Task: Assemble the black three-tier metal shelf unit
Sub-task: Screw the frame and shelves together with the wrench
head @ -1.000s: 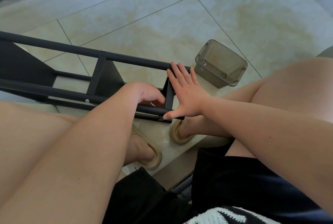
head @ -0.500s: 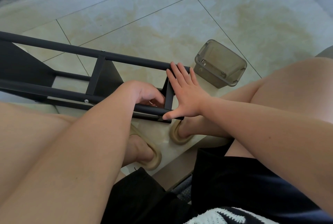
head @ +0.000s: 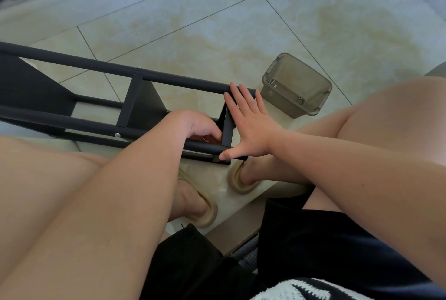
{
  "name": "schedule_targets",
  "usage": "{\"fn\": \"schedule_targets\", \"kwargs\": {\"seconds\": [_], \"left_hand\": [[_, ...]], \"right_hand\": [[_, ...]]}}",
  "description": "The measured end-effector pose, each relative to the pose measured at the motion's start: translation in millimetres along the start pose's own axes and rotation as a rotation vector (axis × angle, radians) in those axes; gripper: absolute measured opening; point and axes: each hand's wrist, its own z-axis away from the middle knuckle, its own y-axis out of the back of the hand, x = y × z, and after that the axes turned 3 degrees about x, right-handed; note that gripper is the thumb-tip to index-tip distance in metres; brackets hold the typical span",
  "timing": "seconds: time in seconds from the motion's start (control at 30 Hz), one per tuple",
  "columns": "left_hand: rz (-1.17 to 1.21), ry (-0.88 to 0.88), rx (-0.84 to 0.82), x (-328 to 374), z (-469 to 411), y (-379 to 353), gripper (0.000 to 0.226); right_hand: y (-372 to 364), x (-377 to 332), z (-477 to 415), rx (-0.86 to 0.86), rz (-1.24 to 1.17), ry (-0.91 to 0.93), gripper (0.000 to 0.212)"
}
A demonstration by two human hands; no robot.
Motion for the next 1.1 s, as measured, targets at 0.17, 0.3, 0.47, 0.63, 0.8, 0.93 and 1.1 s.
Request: {"fn": "schedule_targets", "kwargs": {"seconds": [0.17, 0.3, 0.47, 0.63, 0.8, 0.93, 1.1], "left_hand": [[-0.003, -0.024, 0.005, -1.6, -1.7, 0.4, 0.012], [0.077, -0.047, -0.050, -0.1, 0.4, 2.3, 0.010], [0.046, -0.018, -0.035, -2.4, -2.0, 1.5, 0.010], [0.007, -0.028, -0.024, -0.6, -1.0, 0.2, 0.017], [0.115, -0.045, -0.061, 0.8, 2.1, 1.2, 0.018], [0.128, -0.021, -0.038, -2.0, -2.8, 0.6, 0.018], [0.017, -0.011, -0.035, 0.4, -1.4, 0.3, 0.011]], "right_hand": [[1.5, -0.3, 0.2, 0.002, -0.003, -0.002, 0.148], [1.7, 0.1, 0.1, -0.002, -0.006, -0.003, 0.148], [1.5, -0.6, 0.2, -0.002, -0.008, -0.003, 0.148], [3.0, -0.5, 1.2, -0.001, -0.020, -0.002, 0.147], [4.1, -1.4, 1.4, -0.007, -0.015, -0.002, 0.147], [3.8, -2.2, 1.3, -0.011, -0.015, -0.007, 0.147], [6.4, -3.0, 3.1, -0.004, -0.009, -0.004, 0.145]]}}
